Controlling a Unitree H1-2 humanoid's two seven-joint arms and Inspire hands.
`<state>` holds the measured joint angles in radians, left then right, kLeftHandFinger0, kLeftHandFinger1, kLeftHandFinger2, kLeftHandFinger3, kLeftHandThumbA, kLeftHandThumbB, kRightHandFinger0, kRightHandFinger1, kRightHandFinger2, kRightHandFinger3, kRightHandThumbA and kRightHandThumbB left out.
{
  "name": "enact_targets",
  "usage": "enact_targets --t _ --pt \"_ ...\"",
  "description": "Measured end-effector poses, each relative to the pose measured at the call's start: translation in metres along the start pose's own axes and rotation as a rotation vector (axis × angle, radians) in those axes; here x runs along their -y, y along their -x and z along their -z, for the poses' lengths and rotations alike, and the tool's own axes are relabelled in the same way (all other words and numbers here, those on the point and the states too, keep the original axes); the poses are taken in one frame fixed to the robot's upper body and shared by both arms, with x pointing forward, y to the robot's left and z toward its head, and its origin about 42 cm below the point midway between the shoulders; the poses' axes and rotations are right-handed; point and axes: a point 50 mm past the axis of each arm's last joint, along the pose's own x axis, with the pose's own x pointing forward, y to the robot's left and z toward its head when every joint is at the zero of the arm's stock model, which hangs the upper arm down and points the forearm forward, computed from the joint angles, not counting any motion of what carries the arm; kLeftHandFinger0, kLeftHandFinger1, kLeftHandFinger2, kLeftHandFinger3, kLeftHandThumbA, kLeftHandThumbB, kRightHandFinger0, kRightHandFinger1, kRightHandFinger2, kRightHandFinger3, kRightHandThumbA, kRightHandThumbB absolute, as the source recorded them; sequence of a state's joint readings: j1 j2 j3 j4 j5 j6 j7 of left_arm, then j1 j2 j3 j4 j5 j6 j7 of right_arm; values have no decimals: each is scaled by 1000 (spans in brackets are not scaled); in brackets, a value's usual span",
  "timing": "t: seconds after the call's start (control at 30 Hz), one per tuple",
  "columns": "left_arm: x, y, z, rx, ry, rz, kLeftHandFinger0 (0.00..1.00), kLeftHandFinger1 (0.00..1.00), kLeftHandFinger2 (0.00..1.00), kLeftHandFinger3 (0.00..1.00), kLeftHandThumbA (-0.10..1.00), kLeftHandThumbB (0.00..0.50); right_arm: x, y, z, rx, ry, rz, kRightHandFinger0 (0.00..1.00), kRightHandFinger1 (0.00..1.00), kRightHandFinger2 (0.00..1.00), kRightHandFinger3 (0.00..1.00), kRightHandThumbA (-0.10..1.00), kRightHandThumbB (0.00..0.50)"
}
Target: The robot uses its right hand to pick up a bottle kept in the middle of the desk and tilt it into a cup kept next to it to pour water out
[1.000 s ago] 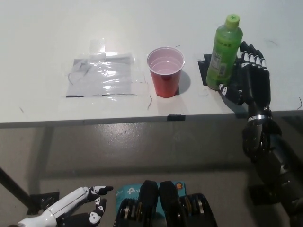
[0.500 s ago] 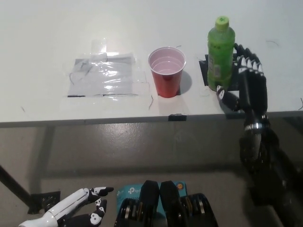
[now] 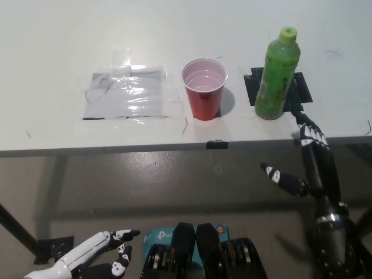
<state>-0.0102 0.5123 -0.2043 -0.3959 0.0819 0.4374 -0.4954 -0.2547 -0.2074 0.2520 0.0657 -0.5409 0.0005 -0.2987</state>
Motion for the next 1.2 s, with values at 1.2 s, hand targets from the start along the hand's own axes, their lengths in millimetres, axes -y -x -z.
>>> enact_targets --t 1.2 --pt "-5 1 -1 6 2 -18 984 1000 1000 1000 918 307 36 61 -2 -41 -398 -364 977 1000 1000 1000 723 170"
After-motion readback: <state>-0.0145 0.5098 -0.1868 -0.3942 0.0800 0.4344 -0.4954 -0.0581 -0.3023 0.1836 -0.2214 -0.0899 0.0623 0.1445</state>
